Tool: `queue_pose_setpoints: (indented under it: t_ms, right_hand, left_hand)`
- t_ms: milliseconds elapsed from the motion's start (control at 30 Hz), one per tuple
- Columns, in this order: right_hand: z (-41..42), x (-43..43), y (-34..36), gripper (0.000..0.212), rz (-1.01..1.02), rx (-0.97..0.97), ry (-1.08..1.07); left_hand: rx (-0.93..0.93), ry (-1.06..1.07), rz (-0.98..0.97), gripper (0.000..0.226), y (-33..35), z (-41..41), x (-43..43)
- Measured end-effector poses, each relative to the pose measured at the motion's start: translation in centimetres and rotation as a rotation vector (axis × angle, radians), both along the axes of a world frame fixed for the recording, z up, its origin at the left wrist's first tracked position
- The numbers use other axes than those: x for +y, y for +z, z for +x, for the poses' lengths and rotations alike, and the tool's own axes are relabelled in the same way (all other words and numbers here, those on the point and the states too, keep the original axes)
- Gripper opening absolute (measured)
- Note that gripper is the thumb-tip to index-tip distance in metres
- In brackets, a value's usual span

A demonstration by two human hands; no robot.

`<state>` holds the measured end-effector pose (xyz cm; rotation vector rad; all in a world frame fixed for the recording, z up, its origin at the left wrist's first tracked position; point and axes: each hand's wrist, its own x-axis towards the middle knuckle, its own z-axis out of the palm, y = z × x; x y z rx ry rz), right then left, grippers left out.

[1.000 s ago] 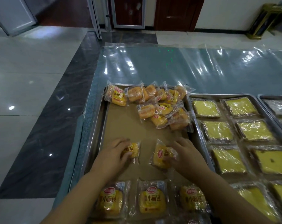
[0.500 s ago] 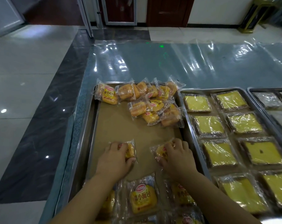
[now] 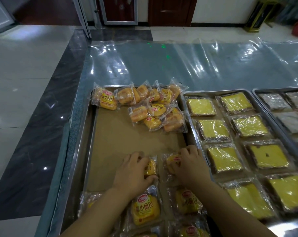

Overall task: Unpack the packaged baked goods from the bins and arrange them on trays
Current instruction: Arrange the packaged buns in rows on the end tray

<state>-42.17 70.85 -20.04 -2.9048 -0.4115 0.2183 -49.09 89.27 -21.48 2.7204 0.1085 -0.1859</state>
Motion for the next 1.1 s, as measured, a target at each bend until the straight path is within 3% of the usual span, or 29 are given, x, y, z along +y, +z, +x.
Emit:
queue_pose_setpoints:
  t_ms: [167,333,567,733,900,1100]
  right_hand:
    - [2.3,0.7,1.5,0.037,0.167,-0.054,-0.017]
    - [5.7,2.9,3.0,0.03,0.232,-0.143,0.162]
    - [9.6,6.6,2.8,0.045,-0.052,-0.239,0.465]
    - [10.6,7.5,1.6,0.042,-0.171,-0.186,0.421]
    - [10.3,7.6,1.4,0.029,-0.104,-0.276,0.322]
    - [10.2,7.1,1.2,0.022,0.13,-0.143,0.214]
  left_hand:
    - [-0.141,0.048,-0.093,0.041,0.7,1.8,1.8]
    - [-0.18,0.121,-0.093,0.035,1.7,6.2,4.6]
    - [-0.172,0.165,-0.099,0.047,2.1,12.7,7.2]
    - [-0.083,0.107,-0.063,0.064,0.6,15.2,7.0]
    - [-0.128,0.163,-0.171,0.04,-0.3,15.5,7.0]
    - [-0.174,0.265,-0.389,0.013,1.2,12.6,8.3]
